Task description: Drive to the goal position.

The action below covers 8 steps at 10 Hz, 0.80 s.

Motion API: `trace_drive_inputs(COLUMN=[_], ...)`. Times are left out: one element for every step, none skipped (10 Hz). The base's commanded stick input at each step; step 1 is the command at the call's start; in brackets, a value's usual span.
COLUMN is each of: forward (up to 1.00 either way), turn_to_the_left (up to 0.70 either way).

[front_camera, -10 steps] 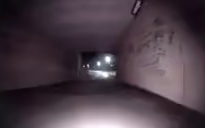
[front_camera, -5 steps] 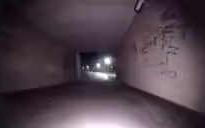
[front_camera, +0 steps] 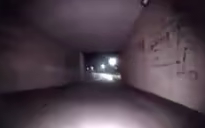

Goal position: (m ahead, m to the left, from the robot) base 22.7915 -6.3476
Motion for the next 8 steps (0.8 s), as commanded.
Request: trace_drive_inputs(forward=[0.7, 0.7, 0.7, 0.7, 0.7, 0.7, 0.7, 0.7], turn_to_the_left=[0.0, 0.0, 0.0, 0.0, 0.0, 0.0, 0.0, 0.0])
